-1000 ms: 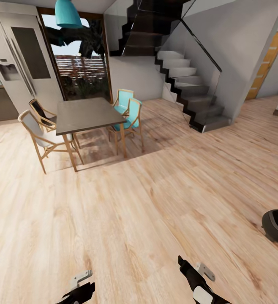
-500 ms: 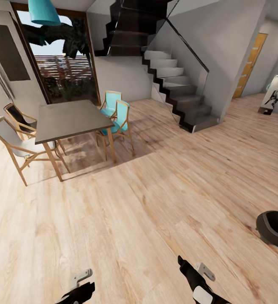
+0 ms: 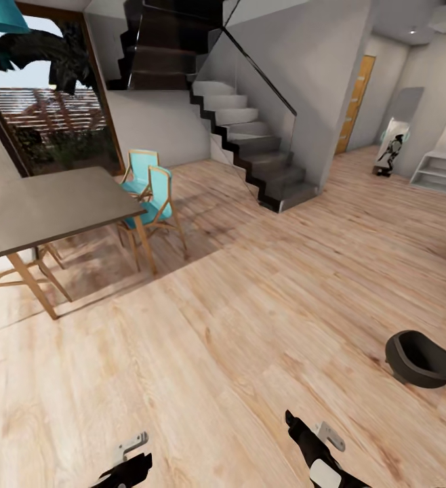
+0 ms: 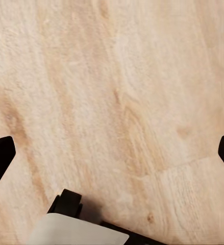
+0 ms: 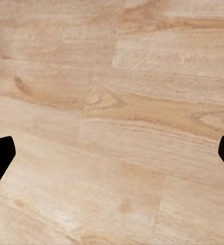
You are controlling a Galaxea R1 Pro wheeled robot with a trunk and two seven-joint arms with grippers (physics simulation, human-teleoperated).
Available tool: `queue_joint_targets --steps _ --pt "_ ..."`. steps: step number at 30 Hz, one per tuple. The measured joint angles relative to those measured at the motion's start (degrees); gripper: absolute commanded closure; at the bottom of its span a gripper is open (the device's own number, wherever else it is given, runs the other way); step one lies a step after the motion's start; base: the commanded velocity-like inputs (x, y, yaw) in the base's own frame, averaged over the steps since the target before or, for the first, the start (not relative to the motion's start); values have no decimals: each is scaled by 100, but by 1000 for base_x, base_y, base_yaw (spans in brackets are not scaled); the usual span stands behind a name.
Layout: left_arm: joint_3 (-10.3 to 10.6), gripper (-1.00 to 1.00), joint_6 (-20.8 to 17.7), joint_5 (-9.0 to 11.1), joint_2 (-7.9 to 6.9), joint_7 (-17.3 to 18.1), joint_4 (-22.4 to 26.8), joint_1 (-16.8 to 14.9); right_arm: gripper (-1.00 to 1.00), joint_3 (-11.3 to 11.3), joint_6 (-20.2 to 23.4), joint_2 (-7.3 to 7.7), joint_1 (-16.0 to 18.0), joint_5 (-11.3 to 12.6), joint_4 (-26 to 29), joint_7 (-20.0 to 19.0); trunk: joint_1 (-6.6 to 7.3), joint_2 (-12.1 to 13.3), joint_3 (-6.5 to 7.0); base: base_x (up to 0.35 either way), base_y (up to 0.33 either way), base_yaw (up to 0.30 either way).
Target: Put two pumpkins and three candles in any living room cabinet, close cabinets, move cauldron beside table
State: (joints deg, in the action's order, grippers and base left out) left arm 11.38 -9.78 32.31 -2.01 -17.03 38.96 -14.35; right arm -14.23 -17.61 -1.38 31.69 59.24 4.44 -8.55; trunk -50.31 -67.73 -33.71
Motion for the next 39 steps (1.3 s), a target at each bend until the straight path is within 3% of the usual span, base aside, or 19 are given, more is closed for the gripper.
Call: queue_joint_targets --steps 39 --pt "3 -100 1 9 5 0 -1 -3 -100 1 -1 1 -1 4 0 4 0 0 0 315 -43 -280"
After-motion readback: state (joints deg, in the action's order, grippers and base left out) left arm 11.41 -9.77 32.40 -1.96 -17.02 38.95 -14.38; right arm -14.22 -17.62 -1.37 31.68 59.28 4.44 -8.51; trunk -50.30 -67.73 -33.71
